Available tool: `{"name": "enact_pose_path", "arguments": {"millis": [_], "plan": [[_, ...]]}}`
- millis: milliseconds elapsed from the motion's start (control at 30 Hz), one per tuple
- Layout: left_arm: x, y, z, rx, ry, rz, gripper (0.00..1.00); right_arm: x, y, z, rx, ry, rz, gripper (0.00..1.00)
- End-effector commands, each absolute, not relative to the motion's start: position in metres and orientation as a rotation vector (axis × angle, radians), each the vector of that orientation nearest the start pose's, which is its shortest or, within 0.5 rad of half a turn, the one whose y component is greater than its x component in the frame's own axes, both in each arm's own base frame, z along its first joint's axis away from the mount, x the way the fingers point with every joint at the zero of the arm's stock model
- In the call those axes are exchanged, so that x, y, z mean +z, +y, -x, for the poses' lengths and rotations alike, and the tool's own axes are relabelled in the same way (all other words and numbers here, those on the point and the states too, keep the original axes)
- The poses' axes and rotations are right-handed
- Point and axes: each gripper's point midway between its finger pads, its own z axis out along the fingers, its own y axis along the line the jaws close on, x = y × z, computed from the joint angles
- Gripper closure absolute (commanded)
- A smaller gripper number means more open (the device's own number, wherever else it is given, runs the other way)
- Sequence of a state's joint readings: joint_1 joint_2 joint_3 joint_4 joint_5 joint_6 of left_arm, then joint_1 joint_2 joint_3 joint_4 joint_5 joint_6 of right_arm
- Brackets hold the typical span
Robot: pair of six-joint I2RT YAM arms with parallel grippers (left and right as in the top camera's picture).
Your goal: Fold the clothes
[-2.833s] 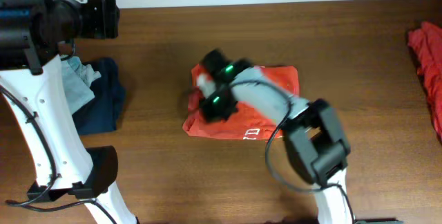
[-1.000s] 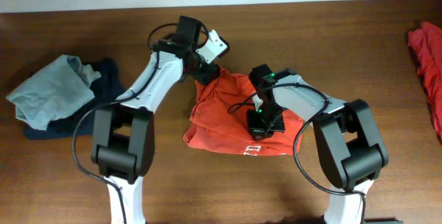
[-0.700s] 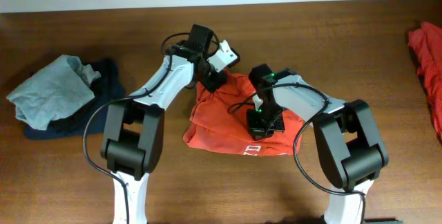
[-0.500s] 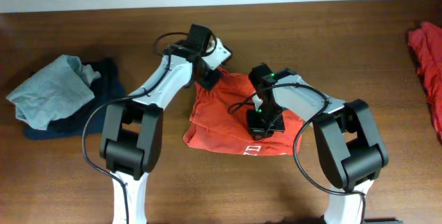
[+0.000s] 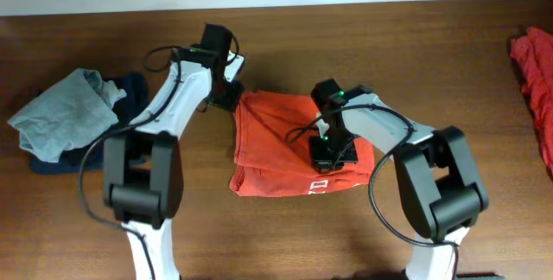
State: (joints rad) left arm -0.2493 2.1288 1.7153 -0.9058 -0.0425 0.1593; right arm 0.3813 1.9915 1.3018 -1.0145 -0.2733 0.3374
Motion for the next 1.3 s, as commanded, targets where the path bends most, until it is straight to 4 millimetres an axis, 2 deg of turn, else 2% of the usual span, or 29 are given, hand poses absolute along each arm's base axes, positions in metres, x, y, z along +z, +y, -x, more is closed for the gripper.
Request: {"name": "enact_pose_path", "arguments": {"millis": [0,67,100,133,200,267,367,400,500,533,600,700,733,767,800,833,900,933,1133,1267], "plan": [[0.136,-0.111,-0.448,0.002,2.727,-0.538,0.34,0.051,0.163,-0.297,0.386,3.184,0.138,0.95],[0.145,-0.118,-0.431,-0.094,2.763,-0.514,0.34,0.076,0.161,-0.306,0.417,3.104,0.124,0.89],[0.146,-0.122,-0.418,-0.161,2.82,-0.423,0.35,0.091,0.157,-0.31,0.432,3.057,0.107,0.82],[0.145,-0.122,-0.413,-0.179,2.848,-0.397,0.36,0.097,0.154,-0.311,0.438,3.038,0.098,0.79],[0.135,-0.116,-0.387,-0.179,2.98,-0.277,0.4,0.106,0.146,-0.315,0.444,3.011,0.064,0.64],[0.125,-0.115,-0.369,-0.185,3.057,-0.273,0.41,0.104,0.141,-0.315,0.438,3.022,0.04,0.6],[0.098,-0.125,-0.346,-0.318,3.14,-0.276,0.41,0.098,0.141,-0.32,0.437,3.022,0.033,0.61],[0.083,-0.128,-0.339,-0.356,3.159,-0.273,0.41,0.095,0.143,-0.326,0.441,3.009,0.034,0.62],[0.058,-0.137,-0.331,-0.461,3.157,-0.273,0.41,0.086,0.143,-0.339,0.432,2.984,0.01,0.74],[0.046,-0.141,-0.326,-0.511,3.152,-0.272,0.41,0.078,0.137,-0.349,0.382,2.972,-0.092,0.8],[0.033,-0.15,-0.319,-0.608,3.14,-0.273,0.41,0.07,0.133,-0.362,0.36,2.948,-0.171,0.82],[0.028,-0.152,-0.316,-0.631,3.135,-0.274,0.4,0.06,0.133,-0.375,0.374,2.923,-0.204,0.81],[0.028,-0.153,-0.314,-0.642,3.142,-0.276,0.45,0.055,0.133,-0.38,0.371,2.916,-0.208,0.82],[0.027,-0.153,-0.313,-0.642,3.144,-0.279,0.52,0.052,0.132,-0.382,0.371,2.914,-0.211,0.82],[0.027,-0.155,-0.311,-0.641,3.146,-0.288,0.65,0.048,0.132,-0.384,0.369,2.914,-0.214,0.82],[0.027,-0.156,-0.311,-0.64,3.145,-0.293,0.71,0.047,0.132,-0.386,0.37,2.913,-0.214,0.81],[0.027,-0.158,-0.31,-0.639,3.148,-0.302,0.96,0.038,0.133,-0.39,0.368,2.913,-0.221,0.82],[0.027,-0.157,-0.307,-0.638,3.158,-0.3,0.99,0.034,0.133,-0.391,0.366,2.914,-0.238,0.82],[0.027,-0.141,-0.278,-0.548,3.306,-0.282,0.99,0.006,0.116,-0.397,0.319,2.937,-0.405,0.85],[0.028,-0.125,-0.261,-0.419,3.397,-0.28,0.99,0.001,0.101,-0.403,0.321,2.923,-0.493,0.86]]}}
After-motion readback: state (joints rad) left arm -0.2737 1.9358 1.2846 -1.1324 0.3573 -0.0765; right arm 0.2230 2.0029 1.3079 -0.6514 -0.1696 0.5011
